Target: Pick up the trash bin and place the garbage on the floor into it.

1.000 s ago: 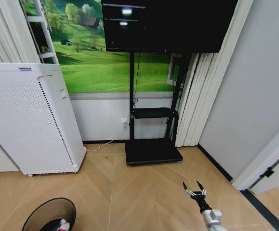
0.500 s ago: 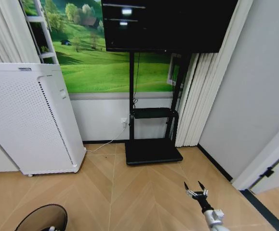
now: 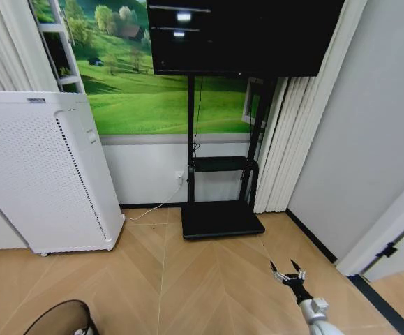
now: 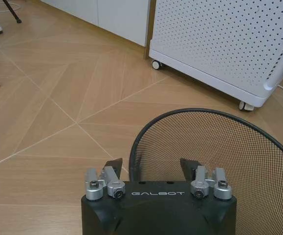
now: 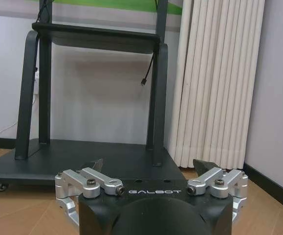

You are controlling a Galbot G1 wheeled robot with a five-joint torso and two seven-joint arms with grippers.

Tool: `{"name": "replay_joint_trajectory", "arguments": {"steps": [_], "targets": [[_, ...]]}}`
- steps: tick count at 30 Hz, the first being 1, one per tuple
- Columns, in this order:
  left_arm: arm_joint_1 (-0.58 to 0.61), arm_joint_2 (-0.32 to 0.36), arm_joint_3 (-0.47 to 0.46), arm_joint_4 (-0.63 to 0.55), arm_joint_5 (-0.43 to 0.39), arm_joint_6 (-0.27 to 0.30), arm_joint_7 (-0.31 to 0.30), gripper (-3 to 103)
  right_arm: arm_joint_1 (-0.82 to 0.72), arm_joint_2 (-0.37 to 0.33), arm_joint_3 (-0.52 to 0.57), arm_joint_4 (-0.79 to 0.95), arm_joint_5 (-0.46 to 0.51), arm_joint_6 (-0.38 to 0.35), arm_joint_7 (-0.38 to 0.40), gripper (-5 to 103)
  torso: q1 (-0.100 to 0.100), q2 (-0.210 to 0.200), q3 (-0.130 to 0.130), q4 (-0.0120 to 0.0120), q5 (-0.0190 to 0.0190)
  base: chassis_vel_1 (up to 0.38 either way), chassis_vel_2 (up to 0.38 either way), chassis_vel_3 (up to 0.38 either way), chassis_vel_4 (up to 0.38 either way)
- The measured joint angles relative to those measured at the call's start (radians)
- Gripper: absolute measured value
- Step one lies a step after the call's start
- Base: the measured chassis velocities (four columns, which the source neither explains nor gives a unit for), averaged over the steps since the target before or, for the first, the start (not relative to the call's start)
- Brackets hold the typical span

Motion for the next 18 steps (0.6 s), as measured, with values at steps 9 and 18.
{"name": "replay_joint_trajectory", "arguments": {"steps": [9, 18], "targets": [[0.156, -0.044, -0.035, -0.180, 0.114, -0.062, 0.085, 98, 0.018, 0.019, -0.015, -0.041, -0.009, 0.007, -0.006, 100, 0.000, 0.000, 0.000, 0.0004, 0.0000, 0.000, 0.000, 0.000, 0.000], [0.058, -0.025, -0.126, -0.387, 0.185, -0.269, 0.028, 100, 0.032, 0.046, -0.042, -0.067, -0.010, 0.027, -0.018, 100, 0.000, 0.000, 0.000, 0.0001, 0.0000, 0.000, 0.000, 0.000, 0.000]]}}
